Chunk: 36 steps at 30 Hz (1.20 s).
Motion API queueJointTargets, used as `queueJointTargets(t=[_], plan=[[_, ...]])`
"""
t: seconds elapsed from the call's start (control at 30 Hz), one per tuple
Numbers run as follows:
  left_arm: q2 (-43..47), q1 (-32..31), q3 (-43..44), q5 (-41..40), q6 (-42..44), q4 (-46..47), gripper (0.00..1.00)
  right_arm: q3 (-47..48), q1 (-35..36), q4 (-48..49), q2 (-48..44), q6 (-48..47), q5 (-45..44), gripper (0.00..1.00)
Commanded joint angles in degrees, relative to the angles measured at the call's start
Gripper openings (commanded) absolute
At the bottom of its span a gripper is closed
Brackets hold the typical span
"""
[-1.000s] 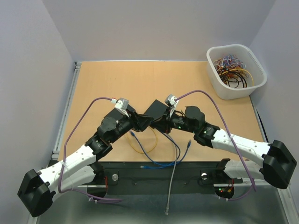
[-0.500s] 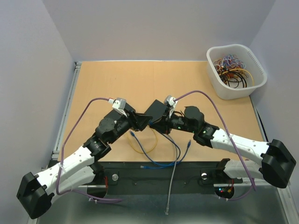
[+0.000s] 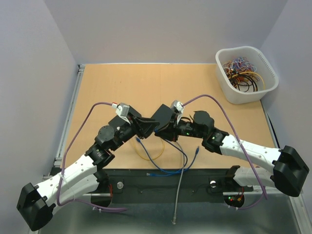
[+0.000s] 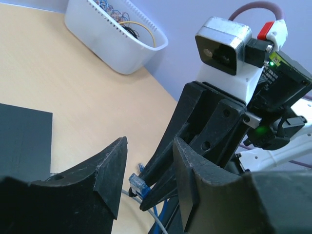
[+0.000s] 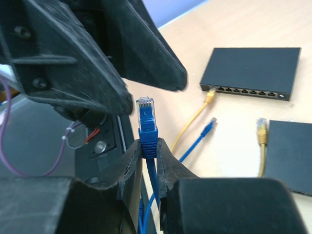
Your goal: Insert the plug into the switch port
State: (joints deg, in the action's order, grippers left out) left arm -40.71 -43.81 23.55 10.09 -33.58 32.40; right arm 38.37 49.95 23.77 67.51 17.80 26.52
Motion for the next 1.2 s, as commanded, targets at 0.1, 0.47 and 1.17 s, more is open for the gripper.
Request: queueJointTargets(t=[0.1,0.47,1.17], plan=[[0.19,-0.13,-1.93,4.15,1.50,6.88,0.53,-1.28,0.23,7.60,-0.97,2.15,6.35,0.01],[2.30,-0.13,-3.86,6.00,2.03,6.88,0.46,-1.19,0.23,11.21,-0.36,3.99,7.32,0.00],[-2.88,-0.13,10.37,-19.84,-14.66,-28.10,0.00,6.71,2.51,-8.29,-0.36,-4.26,-18.76,0.73]])
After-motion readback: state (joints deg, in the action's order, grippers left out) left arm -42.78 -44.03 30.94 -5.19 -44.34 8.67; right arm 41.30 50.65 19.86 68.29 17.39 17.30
